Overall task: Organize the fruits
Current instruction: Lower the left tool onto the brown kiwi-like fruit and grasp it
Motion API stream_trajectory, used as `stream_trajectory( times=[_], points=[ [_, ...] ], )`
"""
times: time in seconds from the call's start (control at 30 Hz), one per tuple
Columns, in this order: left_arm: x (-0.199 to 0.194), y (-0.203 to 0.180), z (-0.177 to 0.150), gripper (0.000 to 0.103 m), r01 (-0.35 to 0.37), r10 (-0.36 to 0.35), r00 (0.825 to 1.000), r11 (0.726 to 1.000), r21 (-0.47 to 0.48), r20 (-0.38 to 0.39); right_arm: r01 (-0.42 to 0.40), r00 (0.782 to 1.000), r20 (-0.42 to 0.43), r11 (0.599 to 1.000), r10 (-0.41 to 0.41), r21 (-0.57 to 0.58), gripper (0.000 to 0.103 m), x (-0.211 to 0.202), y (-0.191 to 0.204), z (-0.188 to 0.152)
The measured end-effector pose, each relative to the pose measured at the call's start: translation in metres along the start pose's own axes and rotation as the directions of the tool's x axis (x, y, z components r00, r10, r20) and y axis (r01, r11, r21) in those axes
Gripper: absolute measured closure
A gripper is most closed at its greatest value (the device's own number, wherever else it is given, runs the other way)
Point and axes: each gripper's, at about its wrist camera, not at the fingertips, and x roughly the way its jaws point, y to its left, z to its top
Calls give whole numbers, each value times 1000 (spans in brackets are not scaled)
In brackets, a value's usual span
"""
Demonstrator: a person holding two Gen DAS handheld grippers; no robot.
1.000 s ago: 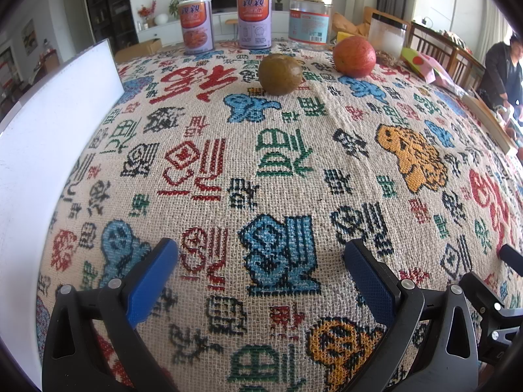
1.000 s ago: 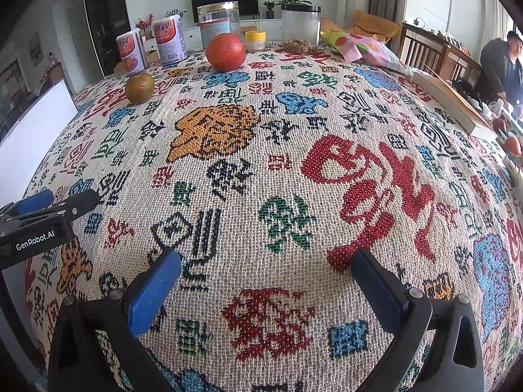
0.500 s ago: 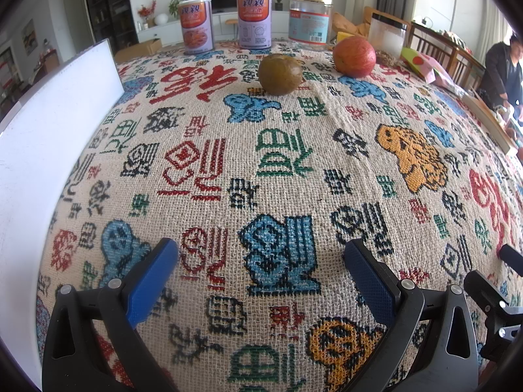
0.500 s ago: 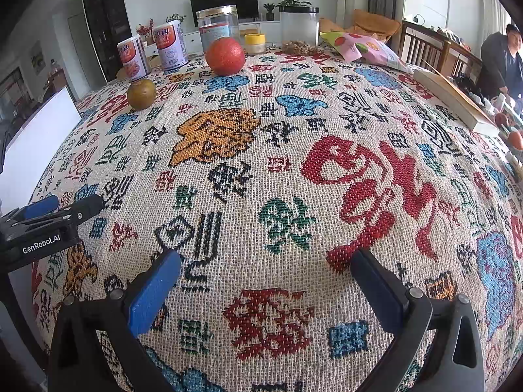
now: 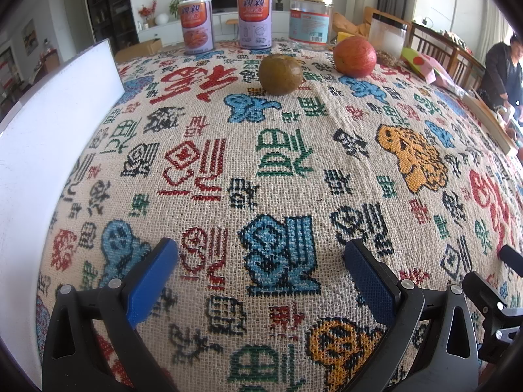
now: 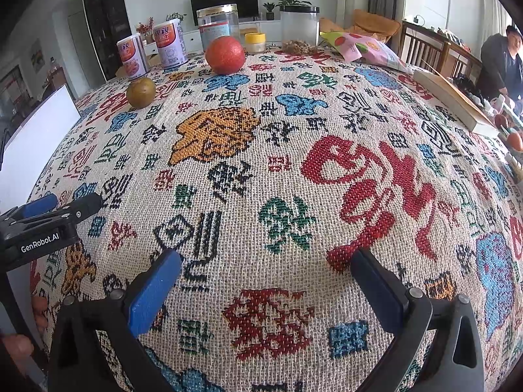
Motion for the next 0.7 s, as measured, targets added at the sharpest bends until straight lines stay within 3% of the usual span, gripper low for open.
stream_trajectory(
  times=[0.13,0.23,0.27,0.33,0.43,0.5,0.6,0.63,0.67,0.7],
  points=[
    [3,0,10,2,30,-29,998,999,10,-50,1,1000,-1,1000,-1,-1,0,0,0,0],
    [6,2,46,2,190,-190,982,982,24,7,0,1000,0,1000,0,0,0,0,0,0],
    [10,3,62,2,200,-200,979,980,20,37,1,1000,-1,1000,-1,-1,0,0,0,0],
    [28,3,95,2,205,-205,977,979,13,64,5,1000,-2,1000,-5,-4,0,0,1,0],
    [66,-2,131,2,194,-194,980,981,3,31,11,1000,-5,1000,-11,-9,0,1,2,0],
    [85,-4,144,3,190,-190,982,982,-13,11,11,1000,-5,1000,-11,-10,0,1,2,-1],
    [91,-1,147,4,135,-134,990,990,-32,44,11,1000,-5,1000,-11,-9,0,1,2,-1],
    [91,1,147,18,117,-115,992,993,-32,51,12,1000,-6,1000,-12,-10,0,1,3,-1],
    [93,3,145,55,134,-133,990,991,-27,47,12,1000,-6,1000,-12,-9,0,1,2,-1],
    [93,4,142,53,137,-137,990,990,-23,34,12,1000,-6,1000,-12,-10,0,1,2,-1]
  ],
)
